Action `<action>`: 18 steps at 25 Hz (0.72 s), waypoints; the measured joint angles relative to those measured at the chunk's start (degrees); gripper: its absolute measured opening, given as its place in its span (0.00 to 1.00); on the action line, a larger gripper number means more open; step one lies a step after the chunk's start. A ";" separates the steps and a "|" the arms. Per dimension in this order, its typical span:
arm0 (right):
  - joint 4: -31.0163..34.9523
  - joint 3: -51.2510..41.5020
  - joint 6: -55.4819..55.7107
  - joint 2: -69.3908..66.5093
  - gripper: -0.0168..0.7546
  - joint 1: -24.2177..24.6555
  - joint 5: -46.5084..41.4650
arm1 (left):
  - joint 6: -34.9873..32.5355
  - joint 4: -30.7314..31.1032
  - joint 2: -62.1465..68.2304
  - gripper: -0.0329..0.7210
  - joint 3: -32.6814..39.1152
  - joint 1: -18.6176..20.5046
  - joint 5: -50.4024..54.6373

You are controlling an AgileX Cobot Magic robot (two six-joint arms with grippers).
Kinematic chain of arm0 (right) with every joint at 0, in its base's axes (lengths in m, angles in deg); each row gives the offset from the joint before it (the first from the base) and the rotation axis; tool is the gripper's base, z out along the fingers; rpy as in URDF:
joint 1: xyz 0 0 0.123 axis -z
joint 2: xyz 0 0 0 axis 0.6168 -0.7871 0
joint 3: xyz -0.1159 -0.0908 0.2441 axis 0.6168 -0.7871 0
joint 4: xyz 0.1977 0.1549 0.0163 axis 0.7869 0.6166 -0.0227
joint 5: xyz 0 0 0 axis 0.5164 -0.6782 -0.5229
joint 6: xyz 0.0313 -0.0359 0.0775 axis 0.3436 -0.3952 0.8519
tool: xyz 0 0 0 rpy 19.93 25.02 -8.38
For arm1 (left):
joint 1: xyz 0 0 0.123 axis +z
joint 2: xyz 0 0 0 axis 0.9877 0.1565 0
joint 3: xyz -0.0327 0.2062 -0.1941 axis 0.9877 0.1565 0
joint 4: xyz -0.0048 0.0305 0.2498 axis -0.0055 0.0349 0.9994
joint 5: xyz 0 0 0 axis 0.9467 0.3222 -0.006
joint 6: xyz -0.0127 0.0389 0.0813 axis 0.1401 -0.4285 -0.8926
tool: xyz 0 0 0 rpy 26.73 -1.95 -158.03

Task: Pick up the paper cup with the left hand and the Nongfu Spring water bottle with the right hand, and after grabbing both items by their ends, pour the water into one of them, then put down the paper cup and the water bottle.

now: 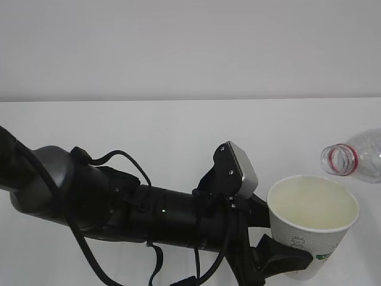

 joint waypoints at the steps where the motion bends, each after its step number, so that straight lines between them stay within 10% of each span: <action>1: 0.14 0.00 -0.43 0.00 0.58 0.00 0.11 | 0.00 0.00 0.00 0.71 0.00 0.00 0.00; 18: 4.24 0.00 -7.12 0.00 0.58 0.00 3.53 | 0.00 -0.10 0.00 0.71 0.00 0.00 0.00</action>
